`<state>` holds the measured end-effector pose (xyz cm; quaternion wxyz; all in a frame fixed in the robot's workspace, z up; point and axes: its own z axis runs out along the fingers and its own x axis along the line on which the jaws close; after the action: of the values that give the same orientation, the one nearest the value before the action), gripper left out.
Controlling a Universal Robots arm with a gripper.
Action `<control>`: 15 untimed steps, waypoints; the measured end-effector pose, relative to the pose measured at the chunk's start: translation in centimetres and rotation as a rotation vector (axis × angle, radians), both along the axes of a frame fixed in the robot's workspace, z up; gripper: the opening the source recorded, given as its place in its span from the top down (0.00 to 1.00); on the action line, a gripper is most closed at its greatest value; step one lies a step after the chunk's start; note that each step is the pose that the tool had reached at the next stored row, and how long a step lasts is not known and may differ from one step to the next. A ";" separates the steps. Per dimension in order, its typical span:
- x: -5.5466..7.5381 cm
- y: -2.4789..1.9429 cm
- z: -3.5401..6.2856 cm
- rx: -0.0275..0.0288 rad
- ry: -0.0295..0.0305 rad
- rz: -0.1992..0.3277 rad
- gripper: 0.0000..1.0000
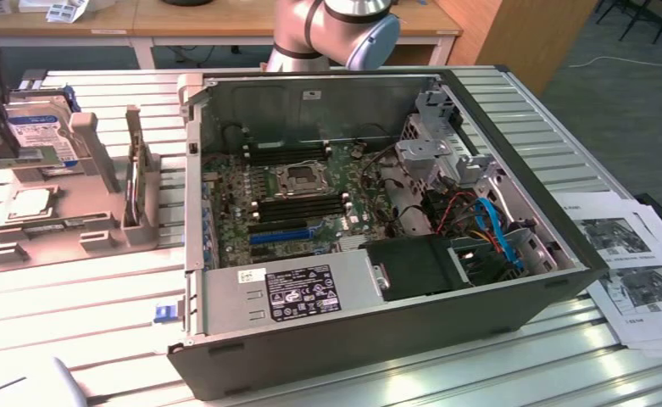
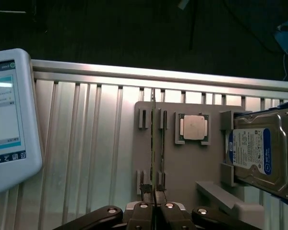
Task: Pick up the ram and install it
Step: 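Pick up the ram and move it above insertion slot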
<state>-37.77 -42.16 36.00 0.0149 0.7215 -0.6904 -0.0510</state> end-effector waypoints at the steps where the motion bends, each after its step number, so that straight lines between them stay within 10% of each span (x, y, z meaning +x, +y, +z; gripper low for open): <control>1: 0.0 0.00 0.21 0.0000 0.0001 0.000 0.88; 15: 0.0 0.00 2.59 -0.0001 0.0001 0.000 0.88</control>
<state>-37.77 -42.16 38.60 0.0149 0.7215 -0.6904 -0.0510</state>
